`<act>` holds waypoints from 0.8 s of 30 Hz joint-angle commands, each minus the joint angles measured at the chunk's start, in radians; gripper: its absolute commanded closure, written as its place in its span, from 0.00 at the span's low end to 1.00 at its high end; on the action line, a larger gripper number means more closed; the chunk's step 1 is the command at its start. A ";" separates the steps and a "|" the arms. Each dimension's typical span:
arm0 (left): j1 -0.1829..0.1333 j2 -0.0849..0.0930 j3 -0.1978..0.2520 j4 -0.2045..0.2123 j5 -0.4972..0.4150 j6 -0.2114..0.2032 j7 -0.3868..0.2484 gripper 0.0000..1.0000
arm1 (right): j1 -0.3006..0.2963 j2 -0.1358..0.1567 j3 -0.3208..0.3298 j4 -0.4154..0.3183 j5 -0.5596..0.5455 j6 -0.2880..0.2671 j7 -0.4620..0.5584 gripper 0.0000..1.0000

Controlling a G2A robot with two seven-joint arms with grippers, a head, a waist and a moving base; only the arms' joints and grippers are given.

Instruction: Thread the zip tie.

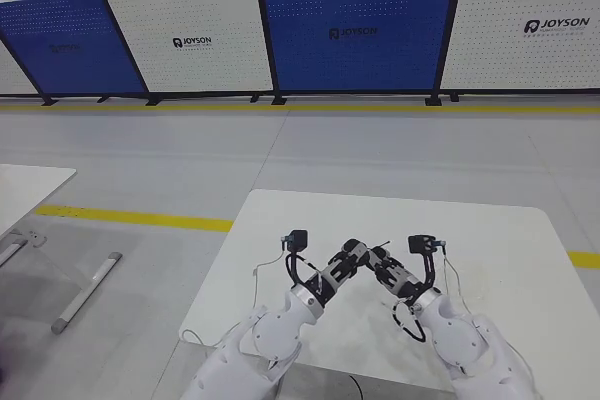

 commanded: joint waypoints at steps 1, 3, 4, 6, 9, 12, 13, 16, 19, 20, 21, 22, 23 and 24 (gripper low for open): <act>0.005 0.001 -0.001 -0.009 0.004 -0.005 0.000 1.00 | 0.005 -0.001 -0.003 0.009 -0.002 0.004 -0.001 1.00; 0.011 0.002 -0.004 -0.018 0.006 -0.010 0.000 1.00 | 0.010 -0.002 -0.006 0.019 -0.002 0.006 -0.001 1.00; 0.014 0.002 -0.005 -0.022 0.006 -0.012 0.000 1.00 | 0.013 -0.003 -0.007 0.023 -0.003 0.007 -0.001 1.00; 0.019 0.003 -0.007 -0.030 0.008 -0.015 0.000 1.00 | 0.018 -0.004 -0.011 0.032 -0.006 0.011 -0.001 1.00; 0.028 0.005 -0.009 -0.042 0.010 -0.021 -0.002 1.00 | 0.027 -0.007 -0.018 0.050 -0.013 0.018 -0.003 1.00; 0.035 0.006 -0.012 -0.051 0.010 -0.025 -0.002 1.00 | 0.036 -0.009 -0.023 0.065 -0.014 0.021 -0.006 1.00; 0.036 0.006 -0.013 -0.052 0.010 -0.026 -0.002 1.00 | 0.038 -0.010 -0.025 0.068 -0.014 0.021 -0.007 1.00; 0.039 0.007 -0.015 -0.054 0.010 -0.028 0.000 1.00 | 0.042 -0.012 -0.028 0.076 -0.014 0.022 -0.009 1.00; 0.038 0.007 -0.016 -0.051 0.011 -0.024 0.008 1.00 | 0.044 -0.013 -0.027 0.079 -0.008 0.023 -0.010 0.75; 0.037 0.006 -0.015 -0.049 0.013 -0.021 0.016 1.00 | 0.044 -0.013 -0.026 0.079 -0.006 0.024 -0.012 0.52; 0.035 0.005 -0.015 -0.046 0.015 -0.018 0.025 1.00 | 0.042 -0.014 -0.024 0.077 -0.001 0.023 -0.016 0.00; 0.034 0.004 -0.013 -0.044 0.016 -0.015 0.033 1.00 | 0.039 -0.014 -0.021 0.073 0.006 0.021 -0.019 0.00; 0.032 0.004 -0.012 -0.043 0.018 -0.012 0.042 1.00 | 0.036 -0.013 -0.017 0.070 0.014 0.018 -0.022 0.00; 0.030 0.003 -0.010 -0.040 0.022 -0.009 0.054 1.00 | 0.031 -0.013 -0.010 0.065 0.026 0.014 -0.027 0.00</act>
